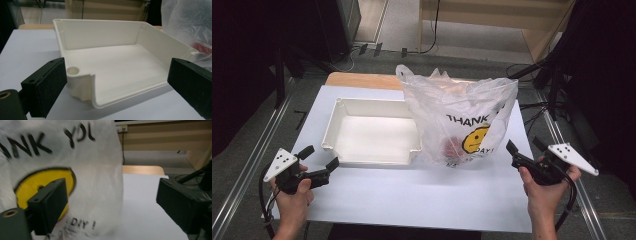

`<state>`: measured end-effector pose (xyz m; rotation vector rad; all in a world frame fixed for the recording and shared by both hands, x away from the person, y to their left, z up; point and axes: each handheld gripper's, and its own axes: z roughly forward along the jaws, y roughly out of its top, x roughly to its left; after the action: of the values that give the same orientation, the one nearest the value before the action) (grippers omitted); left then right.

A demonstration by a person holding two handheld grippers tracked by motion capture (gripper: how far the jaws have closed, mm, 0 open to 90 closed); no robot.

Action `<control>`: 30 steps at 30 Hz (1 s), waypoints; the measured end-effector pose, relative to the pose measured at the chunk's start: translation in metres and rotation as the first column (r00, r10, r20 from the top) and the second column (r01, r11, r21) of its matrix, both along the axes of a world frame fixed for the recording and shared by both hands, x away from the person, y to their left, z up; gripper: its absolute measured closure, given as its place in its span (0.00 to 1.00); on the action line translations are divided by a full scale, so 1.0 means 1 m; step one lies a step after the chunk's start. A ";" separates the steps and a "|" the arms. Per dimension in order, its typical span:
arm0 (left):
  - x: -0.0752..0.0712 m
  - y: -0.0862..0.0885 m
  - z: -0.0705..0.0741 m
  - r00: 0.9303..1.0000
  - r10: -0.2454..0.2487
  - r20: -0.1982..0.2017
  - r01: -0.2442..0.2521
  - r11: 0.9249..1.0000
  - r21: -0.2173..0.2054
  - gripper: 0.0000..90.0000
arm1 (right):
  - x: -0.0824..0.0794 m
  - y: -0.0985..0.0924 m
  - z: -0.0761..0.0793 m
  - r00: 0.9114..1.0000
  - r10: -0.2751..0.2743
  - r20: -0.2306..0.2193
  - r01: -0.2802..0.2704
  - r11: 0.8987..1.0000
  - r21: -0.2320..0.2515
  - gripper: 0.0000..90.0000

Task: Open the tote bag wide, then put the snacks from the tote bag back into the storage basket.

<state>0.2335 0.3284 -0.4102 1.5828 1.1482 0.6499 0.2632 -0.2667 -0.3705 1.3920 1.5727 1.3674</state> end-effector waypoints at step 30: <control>0.078 -0.104 0.053 0.982 -0.189 0.023 0.189 0.982 0.009 0.03 | 0.078 0.042 0.012 0.972 0.233 -0.041 -0.233 0.972 -0.001 0.28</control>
<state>0.3117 0.2247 -0.3573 1.6624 0.9643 0.5461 0.3410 -0.2250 -0.3583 1.2699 1.8122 1.4752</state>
